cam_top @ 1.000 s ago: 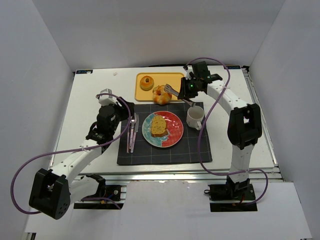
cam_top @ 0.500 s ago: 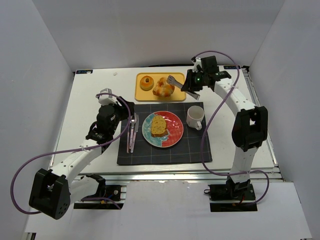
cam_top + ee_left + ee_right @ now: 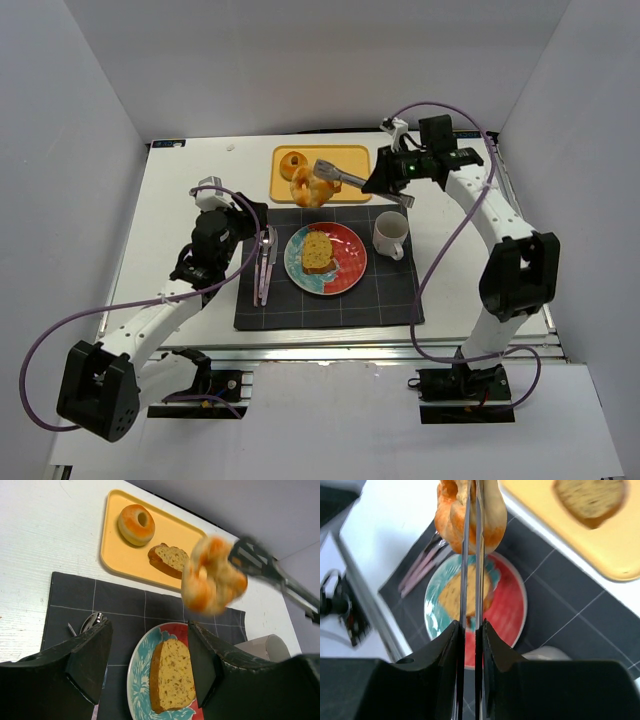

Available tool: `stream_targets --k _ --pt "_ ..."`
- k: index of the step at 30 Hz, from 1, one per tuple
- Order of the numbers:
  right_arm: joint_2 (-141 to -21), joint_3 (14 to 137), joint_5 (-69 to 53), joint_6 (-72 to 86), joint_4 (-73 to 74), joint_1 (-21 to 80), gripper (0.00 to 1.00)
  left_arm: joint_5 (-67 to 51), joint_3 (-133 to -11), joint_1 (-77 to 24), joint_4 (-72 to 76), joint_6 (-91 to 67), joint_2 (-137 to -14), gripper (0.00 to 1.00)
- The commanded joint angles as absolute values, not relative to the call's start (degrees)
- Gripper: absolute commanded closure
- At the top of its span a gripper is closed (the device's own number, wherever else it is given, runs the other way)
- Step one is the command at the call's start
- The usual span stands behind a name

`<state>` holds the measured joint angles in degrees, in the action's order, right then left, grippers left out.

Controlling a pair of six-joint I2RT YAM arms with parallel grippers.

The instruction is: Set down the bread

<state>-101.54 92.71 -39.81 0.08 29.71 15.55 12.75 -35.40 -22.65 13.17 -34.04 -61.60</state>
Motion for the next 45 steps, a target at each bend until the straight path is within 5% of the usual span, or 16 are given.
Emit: stream_targets --k 1,16,25,45 --pt "-95.5 89.0 -48.4 -12.4 34.6 15.6 1.0 13.8 -35.9 -22.4 12.8 -34.0 -59.2 0.29" --pt "-88.9 72.9 -37.8 -25.7 41.3 17.5 0.97 12.9 -35.2 -22.3 14.6 -34.5 -59.9 0.29" --pt "-88.0 76.6 -35.2 -26.3 39.3 17.6 0.58 13.2 -35.5 -22.3 14.6 -34.1 -59.6 0.29" --pt "-91.8 82.3 -34.7 -24.8 37.6 17.5 0.51 12.9 -35.8 -22.2 14.5 -33.6 -59.4 0.28"
